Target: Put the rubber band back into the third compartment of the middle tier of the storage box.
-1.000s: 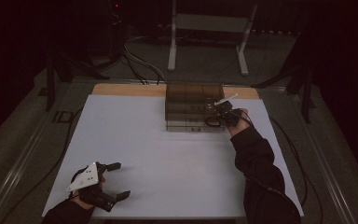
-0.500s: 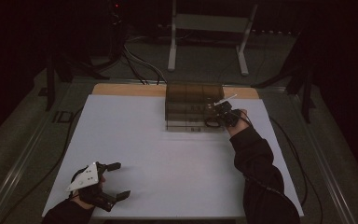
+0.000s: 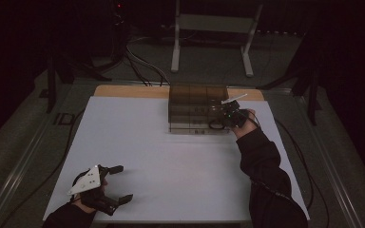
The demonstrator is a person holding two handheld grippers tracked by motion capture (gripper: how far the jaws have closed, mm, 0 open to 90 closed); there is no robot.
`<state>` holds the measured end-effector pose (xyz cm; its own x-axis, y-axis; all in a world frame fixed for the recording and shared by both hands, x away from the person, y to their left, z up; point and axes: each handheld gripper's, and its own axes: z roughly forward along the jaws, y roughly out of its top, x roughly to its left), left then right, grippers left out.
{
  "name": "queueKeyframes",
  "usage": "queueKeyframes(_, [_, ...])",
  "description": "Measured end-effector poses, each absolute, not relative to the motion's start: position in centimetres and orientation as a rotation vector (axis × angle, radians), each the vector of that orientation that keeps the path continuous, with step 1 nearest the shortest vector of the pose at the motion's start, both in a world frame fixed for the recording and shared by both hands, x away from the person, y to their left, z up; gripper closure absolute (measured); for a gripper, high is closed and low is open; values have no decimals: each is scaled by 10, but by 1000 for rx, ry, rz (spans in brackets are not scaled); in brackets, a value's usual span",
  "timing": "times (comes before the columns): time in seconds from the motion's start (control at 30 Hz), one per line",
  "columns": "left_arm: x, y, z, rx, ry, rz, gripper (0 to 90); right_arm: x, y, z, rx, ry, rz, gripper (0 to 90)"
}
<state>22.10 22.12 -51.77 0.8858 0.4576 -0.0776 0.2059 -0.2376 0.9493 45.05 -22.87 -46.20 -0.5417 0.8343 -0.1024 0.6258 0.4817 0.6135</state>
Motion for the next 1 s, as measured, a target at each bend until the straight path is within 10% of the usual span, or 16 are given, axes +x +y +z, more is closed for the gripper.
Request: queueKeyframes(1.0, [221,221,-517,1819,499,252,2,419,-208,-432,1190,2284,967,152])
